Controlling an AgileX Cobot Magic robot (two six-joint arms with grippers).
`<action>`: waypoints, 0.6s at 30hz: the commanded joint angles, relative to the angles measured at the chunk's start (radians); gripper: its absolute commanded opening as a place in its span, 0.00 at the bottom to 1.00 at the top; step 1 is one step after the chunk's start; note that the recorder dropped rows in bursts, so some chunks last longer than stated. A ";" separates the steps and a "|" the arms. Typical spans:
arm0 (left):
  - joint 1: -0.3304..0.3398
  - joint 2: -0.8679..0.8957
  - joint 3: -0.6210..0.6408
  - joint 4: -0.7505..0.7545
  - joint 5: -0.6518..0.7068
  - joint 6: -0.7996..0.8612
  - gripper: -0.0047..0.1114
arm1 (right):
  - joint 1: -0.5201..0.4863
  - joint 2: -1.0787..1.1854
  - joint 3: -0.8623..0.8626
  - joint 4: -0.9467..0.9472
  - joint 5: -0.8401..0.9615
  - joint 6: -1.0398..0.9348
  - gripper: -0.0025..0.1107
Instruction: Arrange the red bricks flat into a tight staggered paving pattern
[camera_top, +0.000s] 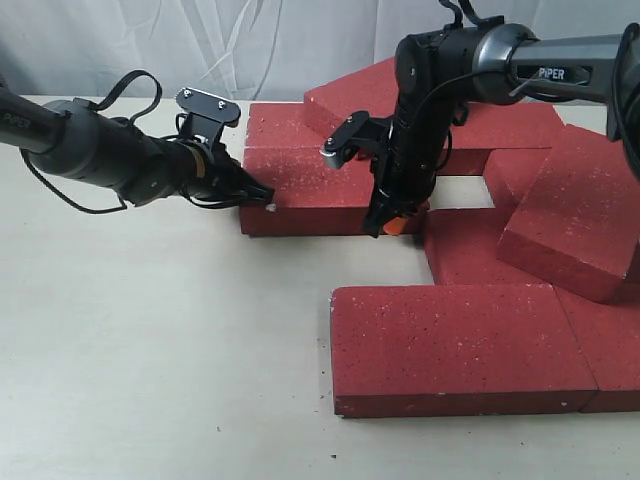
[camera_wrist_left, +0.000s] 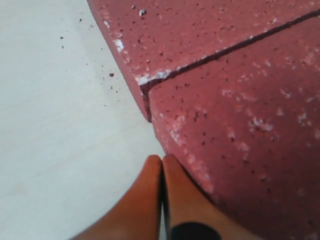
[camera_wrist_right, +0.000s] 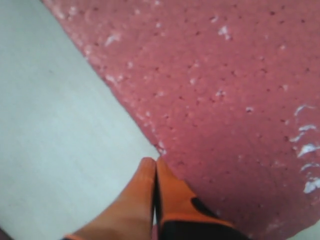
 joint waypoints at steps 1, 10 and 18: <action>-0.020 0.006 -0.006 0.013 -0.050 -0.002 0.04 | -0.015 -0.010 -0.002 -0.017 -0.037 0.006 0.03; -0.020 0.006 -0.006 0.032 0.006 -0.001 0.04 | -0.015 -0.039 -0.002 0.068 -0.017 0.005 0.03; -0.009 0.006 -0.006 0.039 0.028 0.002 0.04 | -0.015 -0.030 -0.002 0.189 0.053 -0.100 0.03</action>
